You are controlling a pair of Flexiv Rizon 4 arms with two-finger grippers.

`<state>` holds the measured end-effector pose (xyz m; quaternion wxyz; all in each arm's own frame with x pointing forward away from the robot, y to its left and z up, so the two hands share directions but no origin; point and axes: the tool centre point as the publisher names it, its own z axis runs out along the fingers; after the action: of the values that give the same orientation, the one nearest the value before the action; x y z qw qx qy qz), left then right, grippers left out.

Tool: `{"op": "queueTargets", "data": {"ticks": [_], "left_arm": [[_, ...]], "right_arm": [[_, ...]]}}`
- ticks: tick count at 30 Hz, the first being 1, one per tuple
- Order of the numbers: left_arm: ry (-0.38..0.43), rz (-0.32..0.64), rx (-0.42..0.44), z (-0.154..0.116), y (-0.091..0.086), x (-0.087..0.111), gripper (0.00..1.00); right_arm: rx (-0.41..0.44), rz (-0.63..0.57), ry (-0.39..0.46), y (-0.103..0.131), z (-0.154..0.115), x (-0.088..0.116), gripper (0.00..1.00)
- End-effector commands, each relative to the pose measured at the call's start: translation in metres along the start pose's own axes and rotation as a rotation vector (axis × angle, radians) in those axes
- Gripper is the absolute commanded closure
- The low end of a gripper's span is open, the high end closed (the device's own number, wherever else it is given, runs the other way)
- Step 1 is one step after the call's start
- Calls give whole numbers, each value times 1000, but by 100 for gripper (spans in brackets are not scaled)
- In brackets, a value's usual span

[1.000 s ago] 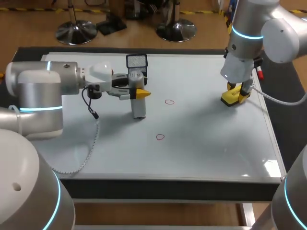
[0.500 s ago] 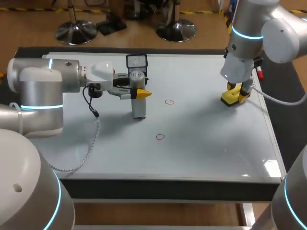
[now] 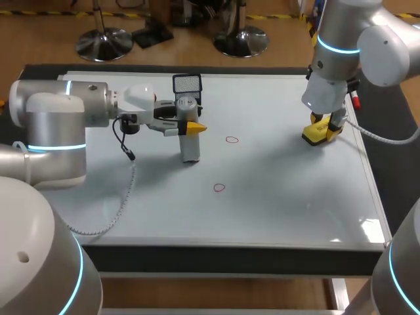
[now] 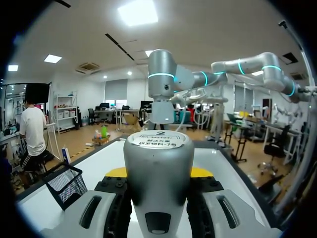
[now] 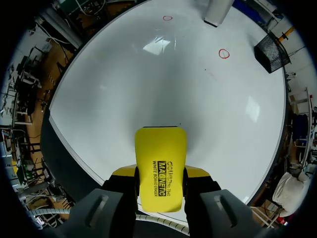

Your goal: Pick up the inspection probe, press it on each red-marked spot on the whiteboard one by one, put down the probe, pick up the eraser, and wipe off all the red marks.

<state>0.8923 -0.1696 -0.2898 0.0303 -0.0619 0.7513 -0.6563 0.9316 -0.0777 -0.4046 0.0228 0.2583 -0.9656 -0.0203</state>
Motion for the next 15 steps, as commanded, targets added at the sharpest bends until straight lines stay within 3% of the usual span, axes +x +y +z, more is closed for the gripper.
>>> {"op": "queueTargets", "data": {"ticks": [1,15], "left_arm": [[-14,7,6,-4,-3,1,100],[-160,21,10,-58,-16,3,100]], "right_arm": [[2,-1,2,-1,-1,0,100],[2,-1,2,-1,-1,0,100]]}}
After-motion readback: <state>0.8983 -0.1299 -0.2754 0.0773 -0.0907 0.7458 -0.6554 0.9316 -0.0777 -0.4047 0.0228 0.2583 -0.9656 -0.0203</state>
